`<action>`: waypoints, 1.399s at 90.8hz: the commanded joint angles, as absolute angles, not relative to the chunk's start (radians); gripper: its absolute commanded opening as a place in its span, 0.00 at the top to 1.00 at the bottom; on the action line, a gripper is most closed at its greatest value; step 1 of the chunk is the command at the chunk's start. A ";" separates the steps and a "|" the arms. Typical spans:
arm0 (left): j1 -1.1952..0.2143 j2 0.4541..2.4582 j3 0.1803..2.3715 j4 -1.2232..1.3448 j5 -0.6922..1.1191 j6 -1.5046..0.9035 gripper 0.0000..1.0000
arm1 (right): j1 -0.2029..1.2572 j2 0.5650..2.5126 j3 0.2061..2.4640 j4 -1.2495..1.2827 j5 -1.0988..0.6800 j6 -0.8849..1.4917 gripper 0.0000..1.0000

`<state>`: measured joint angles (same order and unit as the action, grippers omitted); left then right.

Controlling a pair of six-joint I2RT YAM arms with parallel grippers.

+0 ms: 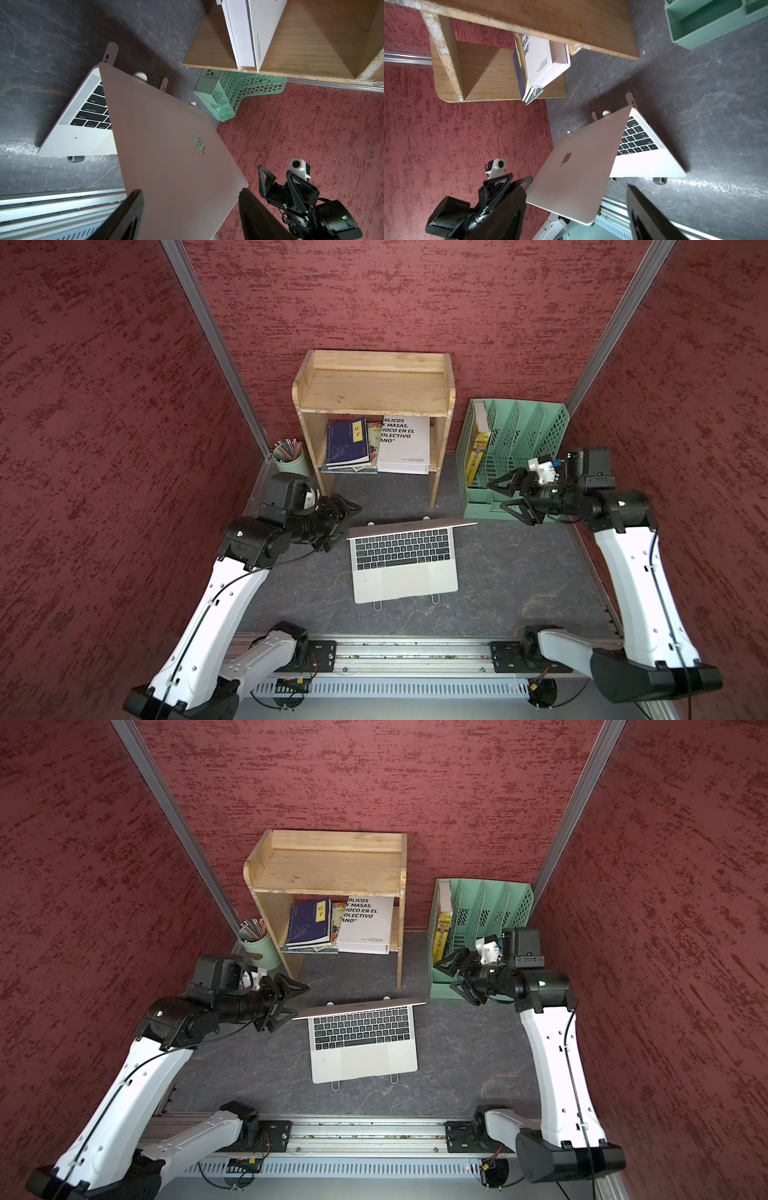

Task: Close the laptop lid and set it aside
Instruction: Adjust the computer stand at the center of the board, then close the lid of the laptop.

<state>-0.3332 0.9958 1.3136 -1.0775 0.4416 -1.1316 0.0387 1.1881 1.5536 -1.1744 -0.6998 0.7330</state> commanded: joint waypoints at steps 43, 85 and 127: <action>-0.341 0.944 1.275 -1.100 0.393 -1.213 0.21 | 0.050 1.179 1.487 -1.156 -0.768 0.731 0.14; -0.115 0.913 1.362 -1.216 0.511 -1.174 0.20 | 0.067 1.240 1.505 -1.158 -0.769 0.699 0.15; -0.126 0.837 1.382 -1.345 0.647 -1.254 0.17 | 0.187 1.310 1.565 -1.201 -0.715 0.681 0.24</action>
<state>-0.1226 0.8471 1.3708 -1.3209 0.6071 -1.2266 0.1577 1.3079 1.5463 -1.1805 -0.7452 0.6975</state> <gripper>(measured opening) 0.832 0.772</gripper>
